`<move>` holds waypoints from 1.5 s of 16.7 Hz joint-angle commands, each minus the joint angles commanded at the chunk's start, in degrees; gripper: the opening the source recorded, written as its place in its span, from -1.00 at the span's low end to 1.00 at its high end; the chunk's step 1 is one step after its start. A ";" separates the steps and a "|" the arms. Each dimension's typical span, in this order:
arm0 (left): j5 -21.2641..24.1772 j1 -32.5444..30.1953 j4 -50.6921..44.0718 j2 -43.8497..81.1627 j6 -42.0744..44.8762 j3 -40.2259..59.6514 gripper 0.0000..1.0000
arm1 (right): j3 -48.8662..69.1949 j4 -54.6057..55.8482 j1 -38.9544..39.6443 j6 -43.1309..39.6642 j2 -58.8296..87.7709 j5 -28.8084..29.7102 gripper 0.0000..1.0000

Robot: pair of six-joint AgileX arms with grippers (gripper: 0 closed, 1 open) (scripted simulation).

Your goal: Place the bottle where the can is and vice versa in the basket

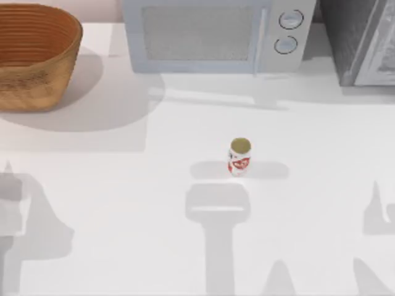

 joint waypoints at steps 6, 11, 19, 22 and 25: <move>-4.46 -4.70 0.30 6.41 -1.25 6.75 1.00 | 0.00 0.00 0.00 0.00 0.00 0.00 1.00; -4.46 -4.70 0.30 6.41 -1.25 6.75 0.70 | 0.00 0.00 0.00 0.00 0.00 0.00 1.00; -4.46 -4.70 0.30 6.41 -1.25 6.75 -0.51 | 0.00 0.00 0.00 0.00 0.00 0.00 1.00; -4.46 -4.70 0.30 6.41 -1.25 6.75 -0.96 | 0.00 0.00 0.00 0.00 0.00 0.00 1.00; -4.46 -4.70 0.30 6.41 -1.25 6.75 -1.00 | 0.00 0.00 0.00 0.00 0.00 0.00 1.00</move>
